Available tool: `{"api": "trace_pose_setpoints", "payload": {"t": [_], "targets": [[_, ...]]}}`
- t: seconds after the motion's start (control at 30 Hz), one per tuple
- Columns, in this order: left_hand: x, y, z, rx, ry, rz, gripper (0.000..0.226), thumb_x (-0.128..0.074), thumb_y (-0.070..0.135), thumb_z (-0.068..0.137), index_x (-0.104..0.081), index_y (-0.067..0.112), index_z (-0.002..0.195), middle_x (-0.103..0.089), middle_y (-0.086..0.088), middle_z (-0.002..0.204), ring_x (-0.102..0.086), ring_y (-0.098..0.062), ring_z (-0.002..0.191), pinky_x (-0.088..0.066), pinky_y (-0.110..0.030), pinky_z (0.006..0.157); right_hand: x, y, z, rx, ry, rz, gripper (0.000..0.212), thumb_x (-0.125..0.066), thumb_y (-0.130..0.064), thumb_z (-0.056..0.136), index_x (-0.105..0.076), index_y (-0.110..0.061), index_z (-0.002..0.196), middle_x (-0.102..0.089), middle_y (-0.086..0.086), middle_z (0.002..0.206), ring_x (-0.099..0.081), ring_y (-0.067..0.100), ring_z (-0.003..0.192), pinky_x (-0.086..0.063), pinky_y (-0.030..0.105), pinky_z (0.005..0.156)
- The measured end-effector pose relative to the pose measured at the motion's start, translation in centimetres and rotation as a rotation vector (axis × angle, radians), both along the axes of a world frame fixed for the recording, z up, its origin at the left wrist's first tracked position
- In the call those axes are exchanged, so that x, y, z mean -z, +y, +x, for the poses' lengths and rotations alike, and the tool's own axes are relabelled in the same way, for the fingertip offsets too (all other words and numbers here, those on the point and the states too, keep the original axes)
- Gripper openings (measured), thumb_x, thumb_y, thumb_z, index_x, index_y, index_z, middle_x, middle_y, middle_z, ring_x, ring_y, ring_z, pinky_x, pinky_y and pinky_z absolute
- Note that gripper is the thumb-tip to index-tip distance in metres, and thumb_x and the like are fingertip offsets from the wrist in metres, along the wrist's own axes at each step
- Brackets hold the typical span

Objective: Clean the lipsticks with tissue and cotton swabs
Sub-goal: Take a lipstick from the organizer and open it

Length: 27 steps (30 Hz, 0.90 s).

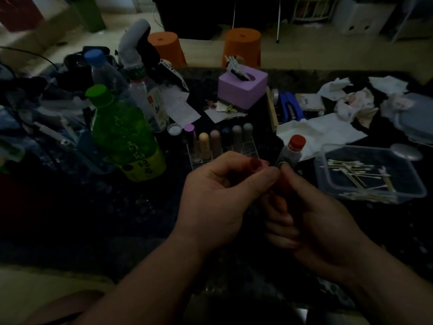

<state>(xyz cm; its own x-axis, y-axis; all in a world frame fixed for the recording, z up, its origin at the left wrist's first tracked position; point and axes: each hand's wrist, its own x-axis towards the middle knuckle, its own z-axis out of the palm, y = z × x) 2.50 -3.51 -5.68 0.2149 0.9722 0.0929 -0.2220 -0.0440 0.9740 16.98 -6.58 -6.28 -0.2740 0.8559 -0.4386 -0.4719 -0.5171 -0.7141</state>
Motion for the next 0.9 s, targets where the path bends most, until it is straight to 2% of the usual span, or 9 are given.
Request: {"api": "trace_pose_setpoints", "payload": {"t": [0.1,0.2,0.3,0.43,0.57,0.7,0.8,0.87,0.9], "targets": [[-0.2,-0.2,0.2,0.021,-0.063,-0.071,0.020,-0.073,0.015,0.073,-0.070,-0.001,0.086,-0.072,-0.002,0.072,-0.070,-0.014,0.064,-0.054,-0.020,0.061,0.3,-0.1,0.1,0.012,0.044,0.037,0.039,-0.049,-0.048,0.093,-0.068,-0.014,0.093,-0.040,0.005,0.063,-0.024,0.013,0.048,-0.012,0.027,0.046],[-0.3,-0.3,0.4,0.024,-0.074,-0.104,0.022,-0.073,0.016,0.074,-0.070,0.000,0.089,-0.073,-0.007,0.072,-0.068,-0.019,0.057,-0.054,-0.023,0.058,0.9,-0.1,0.4,-0.024,0.155,0.109,0.035,-0.063,-0.045,0.089,-0.066,-0.016,0.108,-0.046,0.004,0.069,-0.031,0.013,0.051,-0.015,0.026,0.046],[-0.3,-0.3,0.5,0.009,-0.084,-0.134,0.021,-0.073,0.014,0.075,-0.070,-0.001,0.089,-0.071,-0.007,0.070,-0.066,-0.018,0.054,-0.053,-0.023,0.056,1.4,-0.1,0.8,-0.035,0.232,0.145,0.040,-0.075,-0.035,0.080,-0.060,-0.015,0.111,-0.048,0.004,0.072,-0.034,0.012,0.052,-0.018,0.024,0.045],[-0.1,-0.2,0.4,0.020,-0.072,-0.142,0.023,-0.074,0.018,0.076,-0.070,0.000,0.090,-0.072,-0.014,0.075,-0.068,-0.027,0.058,-0.058,-0.034,0.061,1.6,0.0,1.0,-0.047,0.258,0.163,0.032,-0.071,-0.033,0.084,-0.062,-0.014,0.108,-0.047,0.003,0.071,-0.036,0.011,0.053,-0.019,0.023,0.045],[0.0,0.0,0.3,-0.005,-0.015,-0.099,0.023,-0.074,0.022,0.072,-0.073,0.004,0.087,-0.075,-0.006,0.080,-0.072,-0.017,0.076,-0.055,-0.023,0.072,1.8,0.1,1.0,-0.098,0.293,0.131,0.030,-0.069,-0.038,0.087,-0.060,-0.011,0.096,-0.042,0.003,0.065,-0.033,0.010,0.049,-0.021,0.022,0.044],[0.1,-0.1,0.2,0.012,-0.033,-0.086,0.021,-0.074,0.019,0.073,-0.073,0.003,0.087,-0.074,-0.008,0.079,-0.071,-0.015,0.074,-0.054,-0.022,0.072,1.8,0.1,1.0,-0.132,0.324,0.086,0.038,-0.059,-0.046,0.092,-0.056,-0.009,0.082,-0.039,0.002,0.059,-0.031,0.010,0.046,-0.023,0.022,0.043],[0.2,0.0,0.1,0.006,-0.024,-0.089,0.021,-0.075,0.020,0.073,-0.074,0.005,0.088,-0.075,-0.009,0.082,-0.072,-0.020,0.078,-0.055,-0.027,0.074,1.5,0.0,0.7,-0.109,0.262,0.114,0.037,-0.050,-0.044,0.096,-0.061,-0.009,0.093,-0.045,0.004,0.065,-0.031,0.012,0.049,-0.021,0.023,0.045],[0.2,0.0,0.0,0.006,-0.002,-0.096,0.018,-0.076,0.019,0.073,-0.075,0.007,0.087,-0.076,-0.007,0.083,-0.073,-0.020,0.078,-0.056,-0.027,0.072,1.2,-0.1,0.6,-0.053,0.135,0.154,0.035,-0.050,-0.039,0.094,-0.064,-0.009,0.108,-0.051,0.006,0.072,-0.037,0.016,0.054,-0.022,0.026,0.047],[0.2,0.0,0.0,0.002,0.024,-0.092,0.017,-0.076,0.019,0.074,-0.075,0.008,0.087,-0.075,-0.007,0.084,-0.073,-0.020,0.078,-0.056,-0.027,0.072,1.2,-0.1,0.7,-0.020,0.039,0.193,0.036,-0.054,-0.037,0.091,-0.063,-0.008,0.111,-0.055,0.010,0.076,-0.043,0.020,0.059,-0.027,0.029,0.049]]}}
